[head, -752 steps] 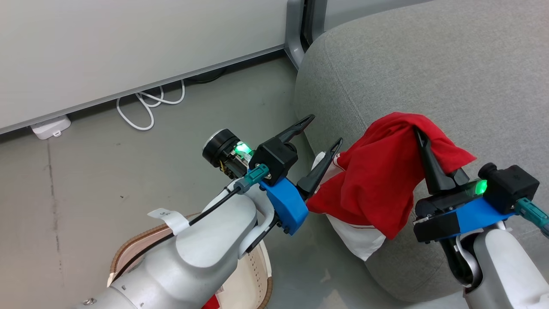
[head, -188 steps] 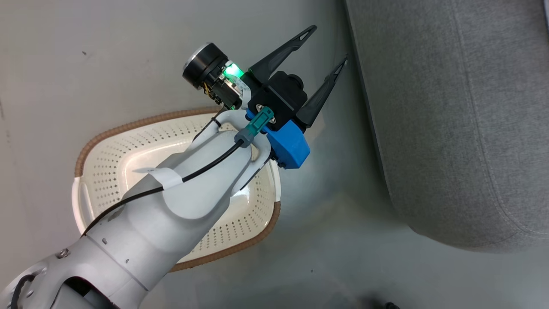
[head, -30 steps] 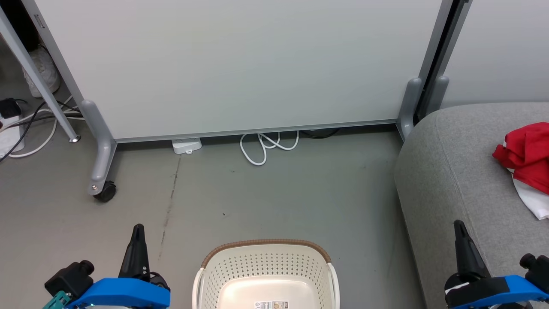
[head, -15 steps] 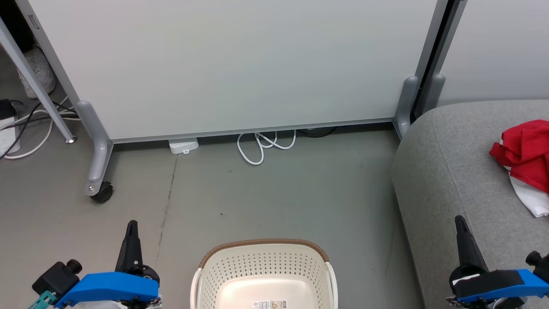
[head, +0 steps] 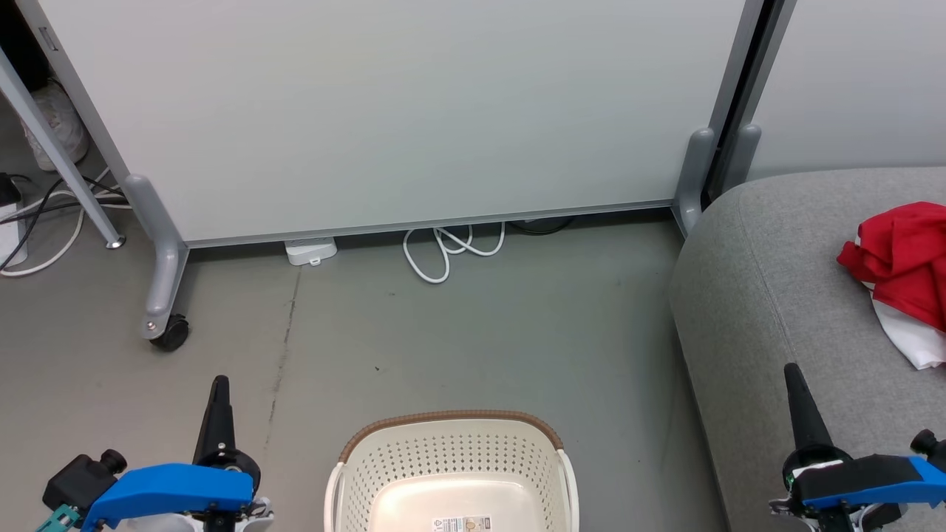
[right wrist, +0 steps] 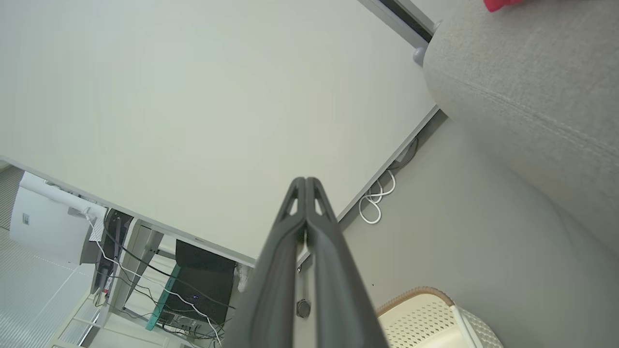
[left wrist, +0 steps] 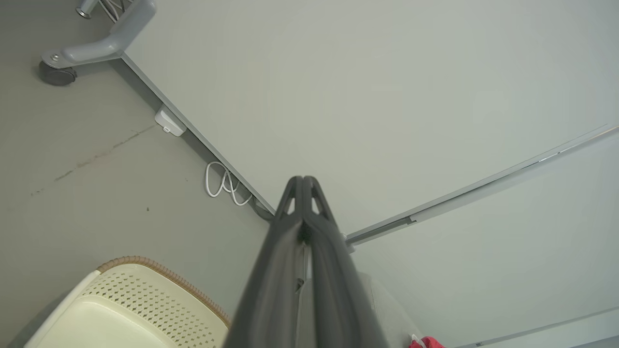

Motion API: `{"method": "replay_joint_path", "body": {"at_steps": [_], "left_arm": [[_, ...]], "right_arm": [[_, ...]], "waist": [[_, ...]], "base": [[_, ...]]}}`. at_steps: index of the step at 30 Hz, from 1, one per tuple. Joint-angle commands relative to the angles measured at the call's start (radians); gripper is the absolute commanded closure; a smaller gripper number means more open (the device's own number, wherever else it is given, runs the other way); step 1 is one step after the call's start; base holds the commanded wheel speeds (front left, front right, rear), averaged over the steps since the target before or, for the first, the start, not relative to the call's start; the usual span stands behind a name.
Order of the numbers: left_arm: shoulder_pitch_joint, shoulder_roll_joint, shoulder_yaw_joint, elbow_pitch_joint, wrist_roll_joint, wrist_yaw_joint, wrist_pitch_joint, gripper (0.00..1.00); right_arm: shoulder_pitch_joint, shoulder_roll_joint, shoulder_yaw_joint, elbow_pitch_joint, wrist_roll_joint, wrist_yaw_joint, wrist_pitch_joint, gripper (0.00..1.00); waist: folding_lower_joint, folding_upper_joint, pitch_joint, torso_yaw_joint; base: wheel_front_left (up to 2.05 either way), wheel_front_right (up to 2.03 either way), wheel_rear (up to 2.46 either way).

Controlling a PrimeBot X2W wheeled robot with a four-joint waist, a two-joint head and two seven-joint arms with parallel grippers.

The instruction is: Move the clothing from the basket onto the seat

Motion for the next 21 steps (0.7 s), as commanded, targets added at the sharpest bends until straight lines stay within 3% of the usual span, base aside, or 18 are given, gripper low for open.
{"method": "replay_joint_path", "body": {"at_steps": [1, 21], "left_arm": [[-0.031, 0.001, 0.005, -0.014, -0.026, -0.006, 0.007, 1.0], [-0.045, 0.001, 0.029, -0.022, -0.227, -0.008, 0.059, 1.0]], "right_arm": [[-0.026, -0.001, -0.003, -0.007, 0.026, 0.0, 0.007, 1.0], [-0.044, 0.001, -0.009, -0.002, 0.23, 0.001, 0.059, 1.0]], "waist": [[-0.0001, 0.0, 0.0, -0.001], [-0.0001, 0.0, 0.004, -0.015]], "base": [[0.0, 0.0, 0.0], [0.0, 0.0, 0.0]]}}
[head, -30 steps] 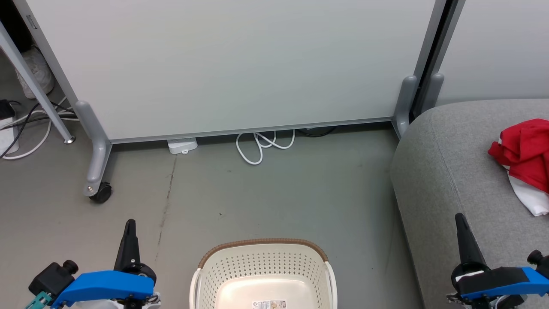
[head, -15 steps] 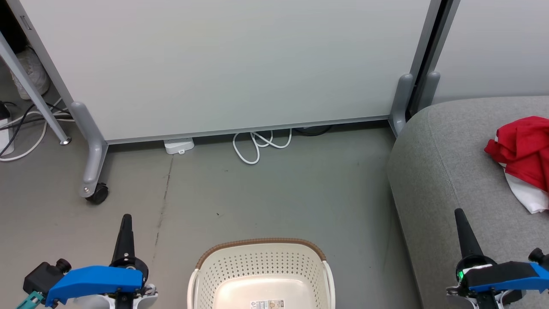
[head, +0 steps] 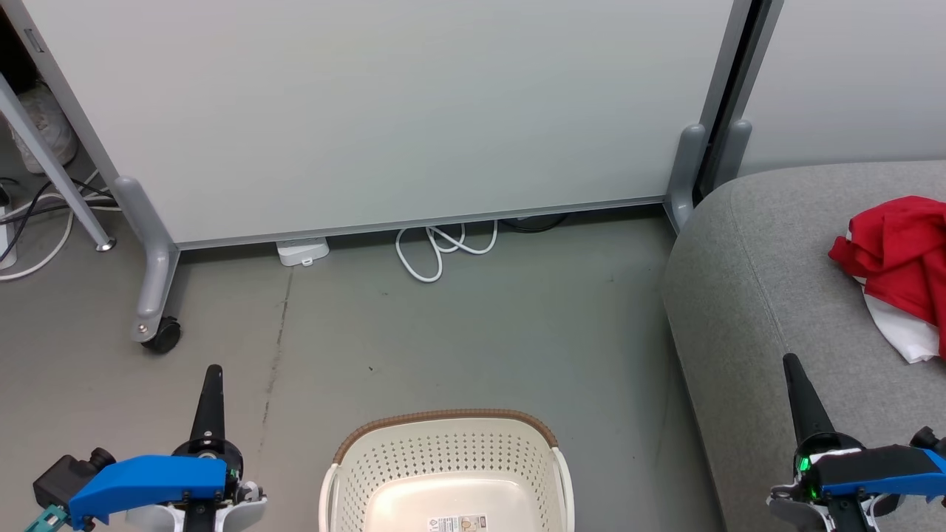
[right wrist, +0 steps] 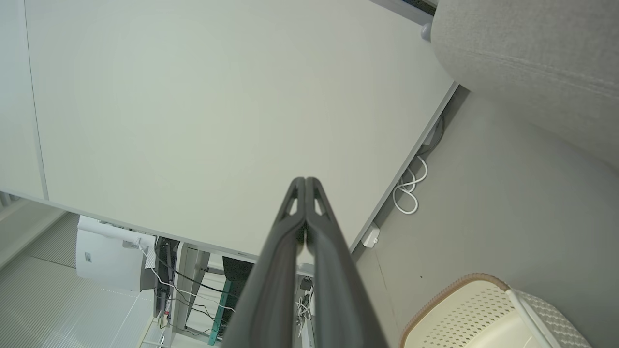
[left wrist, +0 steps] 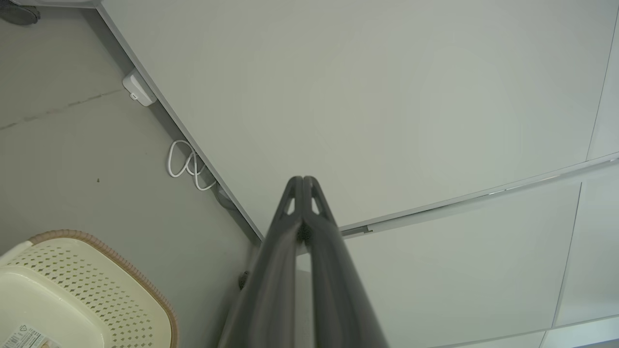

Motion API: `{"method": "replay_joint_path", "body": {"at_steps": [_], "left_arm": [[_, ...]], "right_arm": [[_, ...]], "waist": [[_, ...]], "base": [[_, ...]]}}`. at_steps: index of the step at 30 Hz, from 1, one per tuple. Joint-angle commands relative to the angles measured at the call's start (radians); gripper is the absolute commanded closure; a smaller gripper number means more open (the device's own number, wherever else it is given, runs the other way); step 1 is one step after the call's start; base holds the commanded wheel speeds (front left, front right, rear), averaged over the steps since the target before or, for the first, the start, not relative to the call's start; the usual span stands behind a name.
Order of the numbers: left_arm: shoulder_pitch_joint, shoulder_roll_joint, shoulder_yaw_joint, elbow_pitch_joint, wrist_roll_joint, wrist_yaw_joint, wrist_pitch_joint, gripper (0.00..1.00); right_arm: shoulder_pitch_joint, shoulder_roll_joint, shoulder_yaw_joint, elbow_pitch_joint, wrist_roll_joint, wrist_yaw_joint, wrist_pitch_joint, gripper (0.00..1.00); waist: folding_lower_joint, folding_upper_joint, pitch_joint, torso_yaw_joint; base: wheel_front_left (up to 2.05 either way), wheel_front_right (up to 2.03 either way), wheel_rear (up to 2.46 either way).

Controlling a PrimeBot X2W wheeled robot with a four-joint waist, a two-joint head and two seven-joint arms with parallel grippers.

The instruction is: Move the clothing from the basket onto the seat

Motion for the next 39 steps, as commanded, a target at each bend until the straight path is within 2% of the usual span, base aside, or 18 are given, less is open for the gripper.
{"method": "replay_joint_path", "body": {"at_steps": [1, 39], "left_arm": [[-0.026, 0.0, 0.005, -0.01, -0.023, -0.008, 0.007, 1.0], [-0.042, 0.0, 0.039, -0.022, -0.315, -0.011, 0.081, 1.0]], "right_arm": [[-0.022, 0.0, -0.002, -0.004, 0.027, 0.001, 0.009, 1.0], [-0.046, 0.002, -0.011, 0.006, 0.324, 0.001, 0.082, 1.0]], "waist": [[-0.0001, 0.0, 0.0, -0.001], [-0.0001, 0.0, 0.007, -0.027]], "base": [[0.0, 0.0, 0.0], [0.0, 0.0, 0.0]]}}
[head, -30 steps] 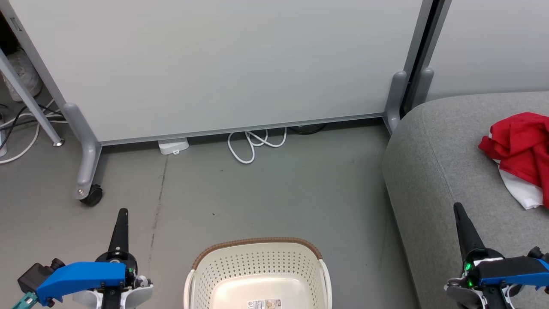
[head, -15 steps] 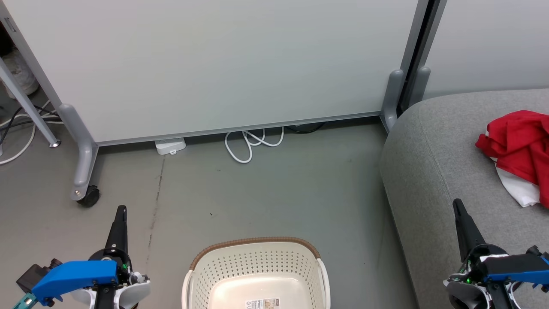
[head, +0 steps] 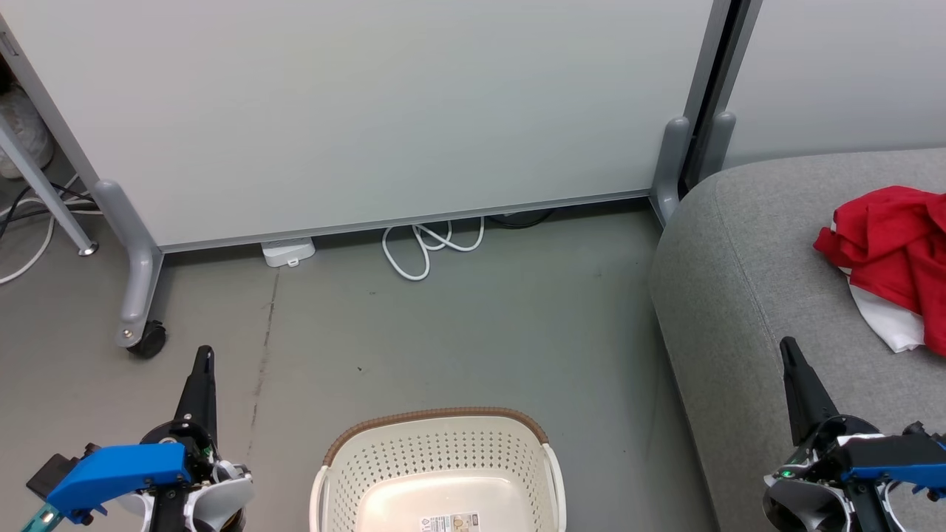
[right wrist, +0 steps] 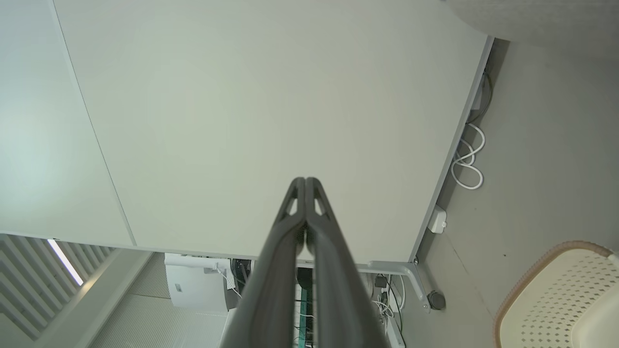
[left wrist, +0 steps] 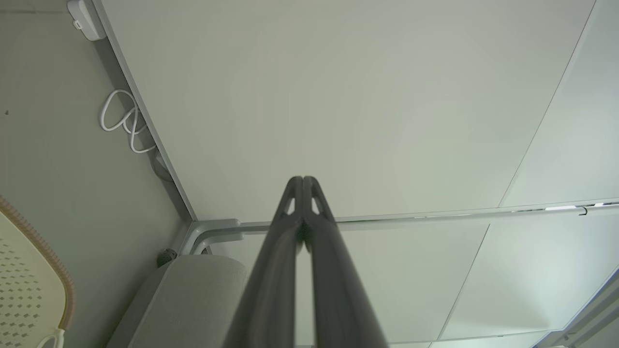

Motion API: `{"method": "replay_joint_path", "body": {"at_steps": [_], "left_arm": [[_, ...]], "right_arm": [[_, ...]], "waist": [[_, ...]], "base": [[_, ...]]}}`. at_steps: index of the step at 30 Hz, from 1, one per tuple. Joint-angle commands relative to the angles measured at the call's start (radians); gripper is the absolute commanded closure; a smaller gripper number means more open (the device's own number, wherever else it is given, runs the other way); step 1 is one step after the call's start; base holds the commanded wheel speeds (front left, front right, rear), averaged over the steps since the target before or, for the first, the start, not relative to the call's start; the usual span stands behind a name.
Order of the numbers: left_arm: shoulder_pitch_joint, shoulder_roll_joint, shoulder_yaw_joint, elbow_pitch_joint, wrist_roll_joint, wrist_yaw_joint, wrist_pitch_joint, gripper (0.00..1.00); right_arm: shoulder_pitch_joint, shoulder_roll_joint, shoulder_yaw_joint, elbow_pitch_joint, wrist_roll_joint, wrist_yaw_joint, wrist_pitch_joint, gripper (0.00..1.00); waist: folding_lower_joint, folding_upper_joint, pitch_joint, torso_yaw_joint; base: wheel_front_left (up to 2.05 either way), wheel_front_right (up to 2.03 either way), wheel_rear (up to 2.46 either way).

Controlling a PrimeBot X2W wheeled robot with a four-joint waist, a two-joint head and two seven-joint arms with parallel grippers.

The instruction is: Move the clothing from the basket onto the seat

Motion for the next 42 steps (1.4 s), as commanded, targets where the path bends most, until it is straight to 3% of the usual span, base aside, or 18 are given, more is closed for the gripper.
{"method": "replay_joint_path", "body": {"at_steps": [1, 42], "left_arm": [[-0.012, 0.0, 0.003, -0.007, -0.014, -0.011, 0.007, 1.0], [-0.013, 0.0, 0.006, -0.007, -0.042, -0.01, 0.013, 1.0]], "right_arm": [[-0.013, 0.002, -0.002, 0.002, 0.017, 0.001, 0.006, 1.0], [-0.017, 0.002, -0.003, 0.003, 0.044, 0.001, 0.013, 1.0]], "waist": [[0.0, 0.0, 0.0, -0.001], [0.0, 0.0, 0.001, -0.004]], "base": [[0.0, 0.0, 0.0], [0.0, 0.0, 0.0]]}}
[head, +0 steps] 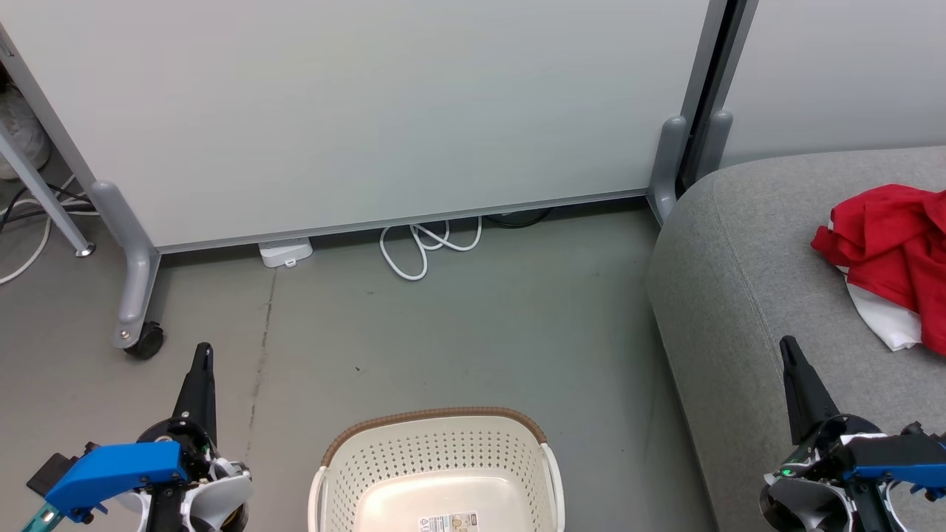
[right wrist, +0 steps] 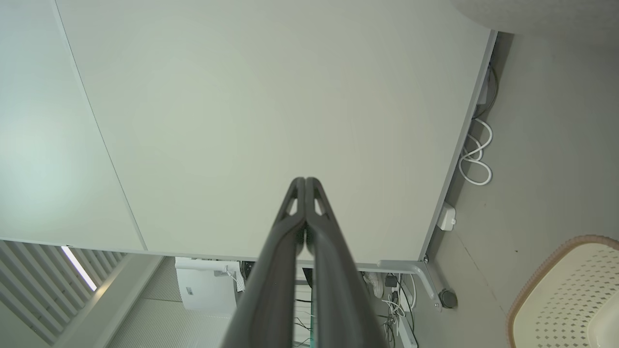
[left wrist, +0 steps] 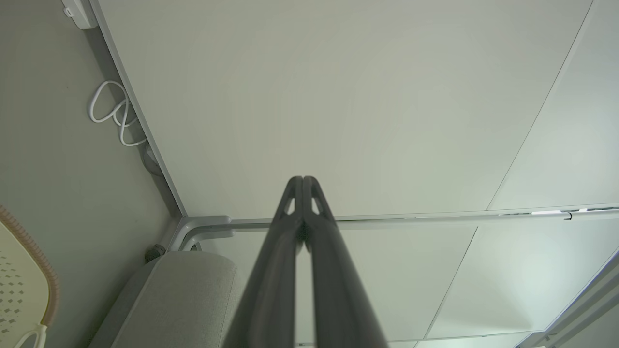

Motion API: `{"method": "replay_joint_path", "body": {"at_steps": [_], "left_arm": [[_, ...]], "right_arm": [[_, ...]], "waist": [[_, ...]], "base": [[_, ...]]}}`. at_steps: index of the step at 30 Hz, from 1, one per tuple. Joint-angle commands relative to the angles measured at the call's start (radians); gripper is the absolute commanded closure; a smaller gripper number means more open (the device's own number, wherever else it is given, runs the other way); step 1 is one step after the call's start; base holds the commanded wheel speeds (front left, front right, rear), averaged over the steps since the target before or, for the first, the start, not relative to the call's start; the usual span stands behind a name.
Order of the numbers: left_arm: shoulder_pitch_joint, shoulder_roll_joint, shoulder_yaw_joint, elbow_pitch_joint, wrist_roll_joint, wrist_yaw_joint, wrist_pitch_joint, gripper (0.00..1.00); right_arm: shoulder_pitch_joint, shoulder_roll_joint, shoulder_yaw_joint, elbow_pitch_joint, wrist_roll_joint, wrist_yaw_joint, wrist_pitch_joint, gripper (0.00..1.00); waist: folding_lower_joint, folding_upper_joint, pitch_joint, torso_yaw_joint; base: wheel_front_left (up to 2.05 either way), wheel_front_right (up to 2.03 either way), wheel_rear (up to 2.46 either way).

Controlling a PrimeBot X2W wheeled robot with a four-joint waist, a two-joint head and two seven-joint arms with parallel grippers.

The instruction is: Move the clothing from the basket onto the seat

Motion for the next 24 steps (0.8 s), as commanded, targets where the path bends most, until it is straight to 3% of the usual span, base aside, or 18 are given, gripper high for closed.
{"method": "replay_joint_path", "body": {"at_steps": [1, 24], "left_arm": [[-0.009, 0.0, 0.002, -0.004, -0.002, -0.009, 0.004, 1.0], [-0.009, 0.0, 0.002, -0.004, -0.002, -0.009, 0.004, 1.0]], "right_arm": [[-0.014, 0.002, -0.001, 0.002, 0.003, 0.001, 0.003, 1.0], [-0.014, 0.002, -0.001, 0.002, 0.003, 0.001, 0.003, 1.0]], "waist": [[0.0, 0.0, 0.0, 0.0], [0.0, 0.0, 0.0, 0.0]], "base": [[0.0, 0.0, 0.0], [0.0, 0.0, 0.0]]}}
